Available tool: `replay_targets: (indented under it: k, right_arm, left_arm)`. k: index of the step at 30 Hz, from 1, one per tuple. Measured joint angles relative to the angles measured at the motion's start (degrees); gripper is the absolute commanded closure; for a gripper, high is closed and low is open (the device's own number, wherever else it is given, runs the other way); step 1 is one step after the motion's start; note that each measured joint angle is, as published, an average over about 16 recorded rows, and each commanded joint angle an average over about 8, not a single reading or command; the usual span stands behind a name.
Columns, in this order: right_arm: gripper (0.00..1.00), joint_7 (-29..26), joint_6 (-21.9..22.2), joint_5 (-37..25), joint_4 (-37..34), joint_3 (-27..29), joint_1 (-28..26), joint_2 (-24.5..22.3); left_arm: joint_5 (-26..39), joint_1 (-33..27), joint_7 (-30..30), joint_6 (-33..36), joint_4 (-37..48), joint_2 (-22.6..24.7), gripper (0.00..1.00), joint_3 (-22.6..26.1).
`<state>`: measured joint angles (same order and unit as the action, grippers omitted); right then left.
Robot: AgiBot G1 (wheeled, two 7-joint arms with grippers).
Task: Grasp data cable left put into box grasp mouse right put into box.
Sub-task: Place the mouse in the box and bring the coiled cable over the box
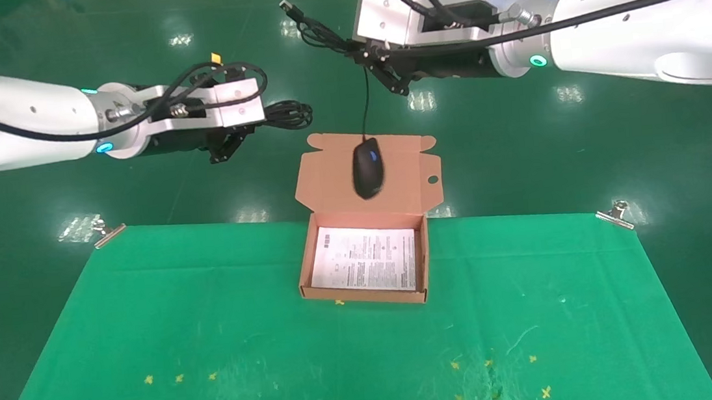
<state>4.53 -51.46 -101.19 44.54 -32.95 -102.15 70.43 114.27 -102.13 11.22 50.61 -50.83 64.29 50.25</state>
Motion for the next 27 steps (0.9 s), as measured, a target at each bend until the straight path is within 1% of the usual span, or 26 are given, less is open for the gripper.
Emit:
replay_targets:
  k: [12,20,27]
  right_arm:
    - [1.0,2.2,0.8,0.4,-5.3,-0.5,0.0,3.4]
    - [1.0,3.1,1.1,1.0,-9.7,-1.7,1.5,5.7]
    - [1.0,2.6,0.8,3.5,-11.2,-3.8,3.6,7.0]
  left_arm:
    - [3.7,0.4,3.6,1.2,-0.2,-1.8,1.0,1.0]
    - [8.6,0.8,9.1,3.3,-0.8,-3.5,1.0,2.2]
    - [13.0,0.9,14.0,4.9,-2.0,-4.1,1.0,3.3]
